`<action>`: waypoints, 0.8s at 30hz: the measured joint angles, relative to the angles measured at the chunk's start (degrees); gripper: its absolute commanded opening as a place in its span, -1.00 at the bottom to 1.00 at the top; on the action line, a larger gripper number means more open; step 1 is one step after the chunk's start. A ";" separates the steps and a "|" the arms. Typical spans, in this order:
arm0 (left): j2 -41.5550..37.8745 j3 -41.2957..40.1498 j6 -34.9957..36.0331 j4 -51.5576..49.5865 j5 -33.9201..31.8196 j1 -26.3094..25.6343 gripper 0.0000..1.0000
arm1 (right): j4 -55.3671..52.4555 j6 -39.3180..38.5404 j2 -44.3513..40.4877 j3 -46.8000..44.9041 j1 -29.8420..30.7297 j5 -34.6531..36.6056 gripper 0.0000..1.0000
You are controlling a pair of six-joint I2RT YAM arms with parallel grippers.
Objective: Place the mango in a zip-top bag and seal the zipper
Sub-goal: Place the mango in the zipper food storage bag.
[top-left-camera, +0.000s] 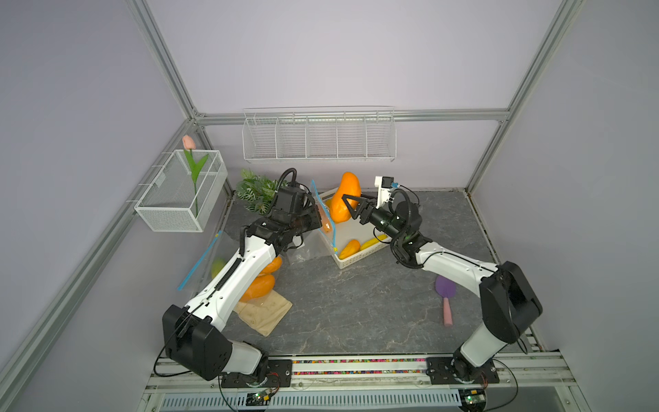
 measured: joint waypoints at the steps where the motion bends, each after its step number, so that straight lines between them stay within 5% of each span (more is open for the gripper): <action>1: 0.00 0.24 0.00 -0.39 0.00 0.00 -1.00 | 1.44 -0.31 0.66 0.22 0.68 -0.22 -0.54; 15: -2.56 2.54 -0.68 -2.91 -0.20 0.07 -1.00 | 1.36 -4.68 12.33 7.17 1.44 0.07 -0.48; 24: -4.63 2.54 -0.66 -3.74 -1.05 0.13 -1.00 | -1.70 -11.02 12.52 10.47 4.24 -0.59 0.38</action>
